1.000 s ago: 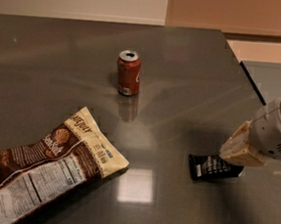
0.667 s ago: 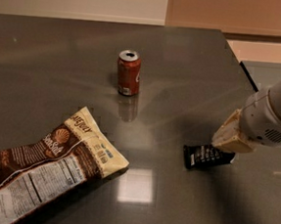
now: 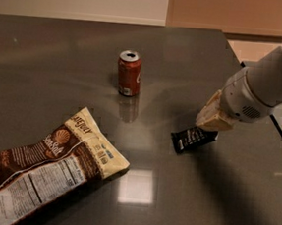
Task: Move rxbar chocolate near coke can
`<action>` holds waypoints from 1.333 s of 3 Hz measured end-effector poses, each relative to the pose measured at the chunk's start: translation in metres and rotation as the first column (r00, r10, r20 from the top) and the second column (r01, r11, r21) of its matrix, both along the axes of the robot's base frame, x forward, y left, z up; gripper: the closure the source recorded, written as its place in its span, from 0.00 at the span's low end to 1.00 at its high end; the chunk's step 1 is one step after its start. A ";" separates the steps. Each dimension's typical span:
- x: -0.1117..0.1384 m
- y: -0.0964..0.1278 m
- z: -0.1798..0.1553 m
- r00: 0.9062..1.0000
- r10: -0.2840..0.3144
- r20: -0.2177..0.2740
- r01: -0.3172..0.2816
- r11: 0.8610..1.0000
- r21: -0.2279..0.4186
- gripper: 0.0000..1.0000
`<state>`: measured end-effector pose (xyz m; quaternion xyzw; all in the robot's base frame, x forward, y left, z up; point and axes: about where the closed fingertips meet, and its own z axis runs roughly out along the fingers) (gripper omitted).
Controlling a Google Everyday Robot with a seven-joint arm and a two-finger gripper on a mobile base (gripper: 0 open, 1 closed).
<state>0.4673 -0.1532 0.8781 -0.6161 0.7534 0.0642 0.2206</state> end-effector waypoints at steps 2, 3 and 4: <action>0.055 0.029 0.009 0.997 0.053 0.053 -0.056 0.997 0.057 1.00; 0.053 0.029 0.010 0.997 0.053 0.054 -0.056 0.997 0.055 0.82; 0.053 0.030 0.010 0.997 0.055 0.055 -0.058 0.997 0.054 0.59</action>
Offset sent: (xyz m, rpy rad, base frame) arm 0.0921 0.0454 0.0159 0.1025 -0.0870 0.0845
